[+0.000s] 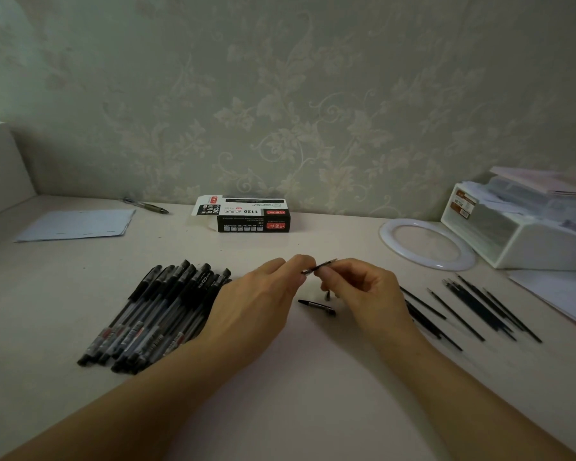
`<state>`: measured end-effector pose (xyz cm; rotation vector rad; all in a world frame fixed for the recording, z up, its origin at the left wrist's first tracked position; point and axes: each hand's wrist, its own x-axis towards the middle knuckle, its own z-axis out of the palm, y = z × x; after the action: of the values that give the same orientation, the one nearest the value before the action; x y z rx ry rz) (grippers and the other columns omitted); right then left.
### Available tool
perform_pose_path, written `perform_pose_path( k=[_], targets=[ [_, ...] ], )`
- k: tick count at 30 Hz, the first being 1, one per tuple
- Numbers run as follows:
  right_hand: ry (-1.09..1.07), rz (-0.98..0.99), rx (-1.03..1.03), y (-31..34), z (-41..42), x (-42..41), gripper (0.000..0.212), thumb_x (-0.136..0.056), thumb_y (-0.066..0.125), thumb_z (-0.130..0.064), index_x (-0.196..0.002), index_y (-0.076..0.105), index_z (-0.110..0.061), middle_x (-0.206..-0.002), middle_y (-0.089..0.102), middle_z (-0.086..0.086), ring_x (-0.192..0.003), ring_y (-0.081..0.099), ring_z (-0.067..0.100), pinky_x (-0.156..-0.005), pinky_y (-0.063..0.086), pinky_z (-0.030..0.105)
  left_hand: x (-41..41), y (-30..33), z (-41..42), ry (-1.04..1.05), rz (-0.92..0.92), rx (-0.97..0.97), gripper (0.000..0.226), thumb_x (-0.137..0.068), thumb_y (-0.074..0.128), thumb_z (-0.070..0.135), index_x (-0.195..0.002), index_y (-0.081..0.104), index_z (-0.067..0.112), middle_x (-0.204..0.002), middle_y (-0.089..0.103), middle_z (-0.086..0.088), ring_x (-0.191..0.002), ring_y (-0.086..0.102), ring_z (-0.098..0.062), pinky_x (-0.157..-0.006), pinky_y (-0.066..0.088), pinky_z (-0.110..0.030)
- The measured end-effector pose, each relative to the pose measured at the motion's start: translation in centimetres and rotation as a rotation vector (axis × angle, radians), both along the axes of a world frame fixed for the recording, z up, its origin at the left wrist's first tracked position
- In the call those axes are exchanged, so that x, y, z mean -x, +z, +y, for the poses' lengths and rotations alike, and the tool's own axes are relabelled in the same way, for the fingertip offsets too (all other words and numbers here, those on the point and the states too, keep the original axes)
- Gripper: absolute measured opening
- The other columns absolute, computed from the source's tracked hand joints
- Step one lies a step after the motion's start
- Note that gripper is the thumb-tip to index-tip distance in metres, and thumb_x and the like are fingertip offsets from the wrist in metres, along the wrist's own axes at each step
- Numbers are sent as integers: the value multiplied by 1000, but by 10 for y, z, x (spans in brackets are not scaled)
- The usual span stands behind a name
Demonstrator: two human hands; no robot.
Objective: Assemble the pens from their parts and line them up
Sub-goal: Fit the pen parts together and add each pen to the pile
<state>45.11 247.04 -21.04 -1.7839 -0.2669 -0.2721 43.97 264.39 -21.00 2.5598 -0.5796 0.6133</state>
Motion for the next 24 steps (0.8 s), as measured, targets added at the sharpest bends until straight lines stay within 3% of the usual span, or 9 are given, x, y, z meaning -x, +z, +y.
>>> perform_pose_path(
  k=[6, 9, 13, 15, 18, 22, 24],
  targets=[
    [-8, 49, -111, 0, 3, 1, 8, -87, 71, -28, -82, 75, -23, -71, 70, -6, -60, 57, -1, -60, 46, 9, 0, 0, -1, -35, -27, 32, 22, -100, 31, 40, -121, 37, 43, -103, 61, 11, -77, 60, -17, -60, 51, -41],
    [-32, 85, -157, 0, 0, -2, 8, -89, 68, -29, -84, 74, -25, -75, 69, -7, -60, 55, 2, -62, 47, 16, -1, -1, -1, -24, -22, 30, 22, -100, 30, 40, -121, 37, 43, -104, 60, 12, -79, 60, -18, -61, 51, -40],
    [-229, 74, -556, 6, -11, -12, 13, -96, 57, -23, -85, 63, -22, -80, 71, -4, -64, 58, 9, -60, 48, 23, 0, -2, 0, -18, -27, 14, 22, -101, 31, 39, -120, 39, 42, -101, 61, 13, -75, 59, -15, -58, 51, -39],
    [-391, 4, -607, 9, -22, -16, 12, -99, 52, -25, -89, 58, -22, -76, 70, -8, -61, 58, 6, -58, 49, 22, 0, -4, 0, -9, -26, 13, 22, -101, 30, 40, -121, 39, 42, -103, 62, 14, -77, 60, -14, -59, 52, -39],
    [-515, -114, -261, 3, -34, -21, 13, -100, 51, -28, -95, 59, -20, -73, 67, -12, -62, 55, -1, -63, 45, 24, -2, -4, 1, 16, -43, 26, 22, -100, 29, 41, -119, 40, 40, -103, 62, 14, -77, 61, -14, -59, 52, -38],
    [-446, -206, 282, -6, -33, -19, 9, -94, 61, -29, -86, 65, -27, -76, 64, -11, -67, 55, 3, -61, 41, 17, -5, 0, 7, 116, -100, 58, 19, -97, 43, 41, -115, 45, 37, -97, 61, 16, -71, 58, -11, -54, 49, -30],
    [-413, -257, 570, -12, -31, -17, 7, -91, 65, -27, -85, 68, -24, -78, 63, -10, -71, 55, 8, -65, 44, 23, -9, 4, 15, 233, -79, 92, 20, -95, 49, 38, -114, 49, 34, -94, 59, 15, -77, 59, -12, -59, 50, -30]
  ],
)
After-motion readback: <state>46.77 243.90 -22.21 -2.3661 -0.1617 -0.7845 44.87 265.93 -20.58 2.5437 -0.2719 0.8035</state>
